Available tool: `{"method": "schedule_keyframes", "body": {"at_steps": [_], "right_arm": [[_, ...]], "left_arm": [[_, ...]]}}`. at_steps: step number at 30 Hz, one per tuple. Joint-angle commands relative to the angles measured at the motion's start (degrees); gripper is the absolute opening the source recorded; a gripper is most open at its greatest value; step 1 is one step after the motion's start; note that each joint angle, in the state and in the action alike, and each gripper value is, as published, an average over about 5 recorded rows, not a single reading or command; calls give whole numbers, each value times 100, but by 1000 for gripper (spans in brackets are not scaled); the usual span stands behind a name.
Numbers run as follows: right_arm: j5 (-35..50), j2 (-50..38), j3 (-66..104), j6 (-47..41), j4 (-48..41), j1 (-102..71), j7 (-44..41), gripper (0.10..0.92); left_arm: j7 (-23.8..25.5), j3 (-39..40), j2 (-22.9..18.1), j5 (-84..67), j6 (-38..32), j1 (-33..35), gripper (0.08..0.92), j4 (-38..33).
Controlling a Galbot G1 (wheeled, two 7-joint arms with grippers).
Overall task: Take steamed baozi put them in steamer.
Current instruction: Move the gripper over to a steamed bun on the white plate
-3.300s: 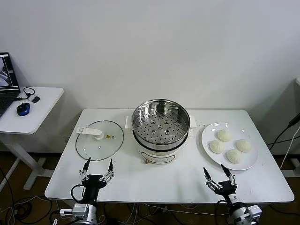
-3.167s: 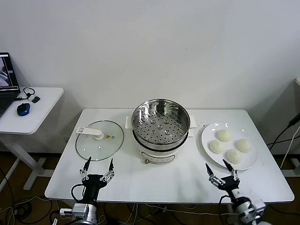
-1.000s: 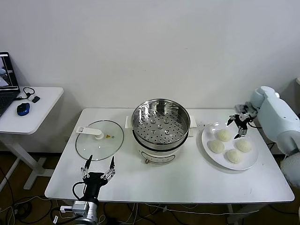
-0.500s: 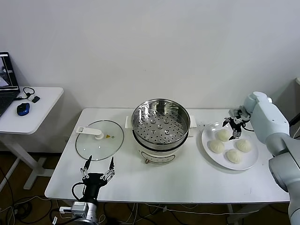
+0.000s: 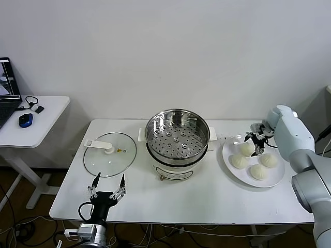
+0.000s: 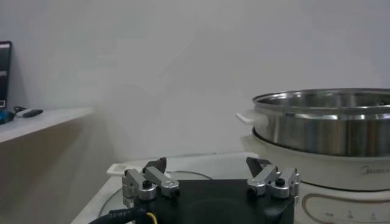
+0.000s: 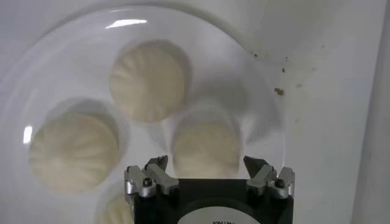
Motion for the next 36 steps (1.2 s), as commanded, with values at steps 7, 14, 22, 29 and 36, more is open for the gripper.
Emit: {"method": "schedule_keyframes", "body": {"at_steps": [7,14,22,29,36], "right_arm": [[-207,30,199,-25,-44,-26,48,811],[-206,29,221,-30,-40,-30,38,745],[-187,37,256,-44,-29,-37,28,672],[-84,-14,205,14,135,-32,-38,665],[527,-395,-658,350,1228,-127,-298,638]], "left_arm": [[-5,15,-10,13,5,-2,823,20],[-12,19,-13,13,7,-1,823,18],[-16,13,-15,15,3,5,823,27],[-24,0,-18,12,-1,10,823,35],[-35,-25,-22,9,-6,19,823,40]]}}
